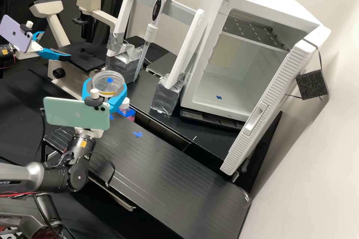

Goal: Move the petri dish to the microscope

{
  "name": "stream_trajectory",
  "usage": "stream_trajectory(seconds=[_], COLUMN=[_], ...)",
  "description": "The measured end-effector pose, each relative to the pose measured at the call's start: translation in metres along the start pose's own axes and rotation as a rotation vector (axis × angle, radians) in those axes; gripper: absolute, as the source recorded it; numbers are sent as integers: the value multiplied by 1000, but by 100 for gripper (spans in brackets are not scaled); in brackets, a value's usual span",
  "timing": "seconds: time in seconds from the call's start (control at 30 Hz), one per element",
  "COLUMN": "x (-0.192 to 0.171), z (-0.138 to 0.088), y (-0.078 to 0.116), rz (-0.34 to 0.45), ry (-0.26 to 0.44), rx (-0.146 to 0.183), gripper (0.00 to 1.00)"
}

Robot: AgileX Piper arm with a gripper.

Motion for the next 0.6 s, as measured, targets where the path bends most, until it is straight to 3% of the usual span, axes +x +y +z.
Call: stream_trajectory(seconds=[0.23,0.37,0.43,0.6], x=[31,52,63,86], z=[-7,-9,-9,-13], y=[2,-4,-10,-18], rz=[-103,-186,-234,-294], ry=[130,196,226,281], rx=[49,81,112,142], gripper=[0,0,0,0])
